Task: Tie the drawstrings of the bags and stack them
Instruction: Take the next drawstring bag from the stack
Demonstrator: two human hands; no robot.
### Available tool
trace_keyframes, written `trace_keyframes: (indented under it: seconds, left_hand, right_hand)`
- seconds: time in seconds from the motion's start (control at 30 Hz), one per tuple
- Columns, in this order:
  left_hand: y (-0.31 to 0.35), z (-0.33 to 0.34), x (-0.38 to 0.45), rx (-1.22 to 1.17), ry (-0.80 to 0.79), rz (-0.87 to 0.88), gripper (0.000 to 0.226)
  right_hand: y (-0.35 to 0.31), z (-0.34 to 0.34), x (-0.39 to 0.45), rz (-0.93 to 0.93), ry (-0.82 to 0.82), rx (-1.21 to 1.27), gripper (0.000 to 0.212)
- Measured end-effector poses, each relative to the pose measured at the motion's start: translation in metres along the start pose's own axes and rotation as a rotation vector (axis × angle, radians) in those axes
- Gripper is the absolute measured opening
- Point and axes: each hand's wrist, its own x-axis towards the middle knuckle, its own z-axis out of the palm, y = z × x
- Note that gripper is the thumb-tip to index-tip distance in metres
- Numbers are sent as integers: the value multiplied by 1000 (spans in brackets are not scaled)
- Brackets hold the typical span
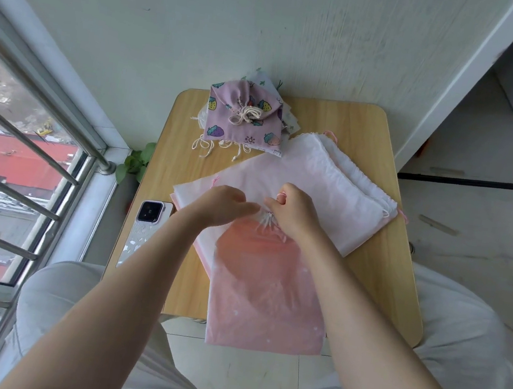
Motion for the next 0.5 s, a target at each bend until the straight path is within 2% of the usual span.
trace_keyframes:
  seconds: [0.1,0.2,0.27,0.4,0.5]
  left_hand:
    - [3,-7,-5,-163,16,-10,45]
    - [3,-15,-11,-555,-50,33,37]
    - [2,-15,-14,-733,-64,70,31]
    - [5,-5,-18,-972,-132,106,23]
    - [9,2,-18,-1011,-150,100,23]
  right_hand:
    - [1,1,-2,-10,-11,-47,40]
    - [-1,2,-4,-15,-20,-73,40]
    - [-4,3,-4,-12,-21,-75,38]
    - [-12,8,-8,-17,-43,-55,32]
    - [-15,7,-10,34,-85,82,28]
